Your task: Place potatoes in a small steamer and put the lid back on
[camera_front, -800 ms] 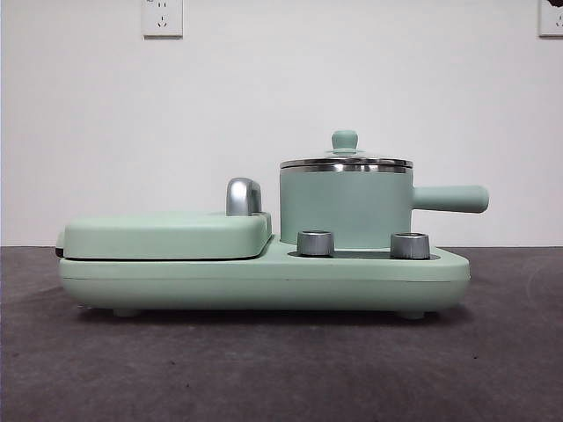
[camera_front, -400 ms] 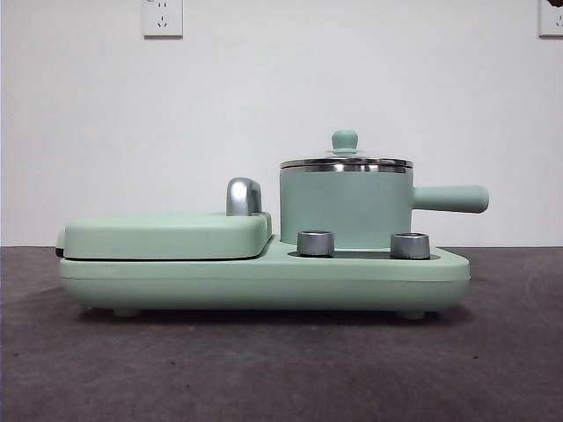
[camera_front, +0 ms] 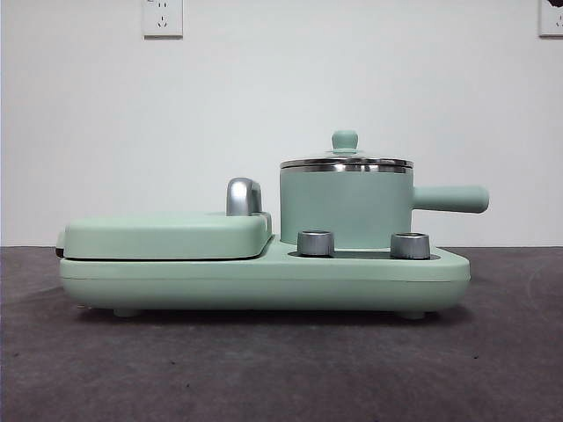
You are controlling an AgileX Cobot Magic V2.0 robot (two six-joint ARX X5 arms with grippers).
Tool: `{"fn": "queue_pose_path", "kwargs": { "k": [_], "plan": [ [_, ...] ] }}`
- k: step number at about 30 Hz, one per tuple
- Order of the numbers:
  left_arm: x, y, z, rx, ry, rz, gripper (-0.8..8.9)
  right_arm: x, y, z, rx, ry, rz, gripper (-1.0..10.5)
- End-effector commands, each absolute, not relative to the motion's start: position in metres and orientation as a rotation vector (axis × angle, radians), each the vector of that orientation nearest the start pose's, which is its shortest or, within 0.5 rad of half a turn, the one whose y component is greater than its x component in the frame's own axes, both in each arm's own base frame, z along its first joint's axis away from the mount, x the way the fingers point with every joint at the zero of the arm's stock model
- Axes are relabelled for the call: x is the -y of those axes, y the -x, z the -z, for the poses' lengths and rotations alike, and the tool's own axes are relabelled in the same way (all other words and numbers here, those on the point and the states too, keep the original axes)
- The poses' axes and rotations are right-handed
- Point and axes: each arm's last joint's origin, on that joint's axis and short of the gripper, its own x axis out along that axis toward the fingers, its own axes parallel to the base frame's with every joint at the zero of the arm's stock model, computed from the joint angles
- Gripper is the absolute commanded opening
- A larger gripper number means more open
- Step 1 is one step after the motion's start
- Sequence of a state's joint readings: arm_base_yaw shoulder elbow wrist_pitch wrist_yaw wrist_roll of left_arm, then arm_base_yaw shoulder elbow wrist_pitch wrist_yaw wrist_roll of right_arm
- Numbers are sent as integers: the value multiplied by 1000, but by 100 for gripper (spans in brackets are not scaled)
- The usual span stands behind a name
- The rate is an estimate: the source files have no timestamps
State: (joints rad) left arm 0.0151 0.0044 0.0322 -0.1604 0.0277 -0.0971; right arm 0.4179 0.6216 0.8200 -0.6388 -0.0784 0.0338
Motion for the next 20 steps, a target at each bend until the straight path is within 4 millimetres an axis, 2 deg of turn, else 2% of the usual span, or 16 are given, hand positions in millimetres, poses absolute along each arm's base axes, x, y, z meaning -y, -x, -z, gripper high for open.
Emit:
{"fn": "queue_pose_path", "kwargs": {
  "k": [1,3,5,16,20],
  "plan": [
    [-1,-96,-153,-140,97,3,6,-50,-109,-327,-414,87,-484,17],
    [-1,-96,-153,-140,97,3,6,-47,-107,-324,-391,138,-481,17],
    [-1,-96,-153,-140,97,3,6,-43,-105,-313,-370,165,-452,17],
    [-1,-96,-153,-140,97,3,6,-14,-90,-193,-250,118,-198,17],
    [-1,-96,-153,-140,97,3,6,-11,-88,-168,-222,115,-175,17]
  ]
}}
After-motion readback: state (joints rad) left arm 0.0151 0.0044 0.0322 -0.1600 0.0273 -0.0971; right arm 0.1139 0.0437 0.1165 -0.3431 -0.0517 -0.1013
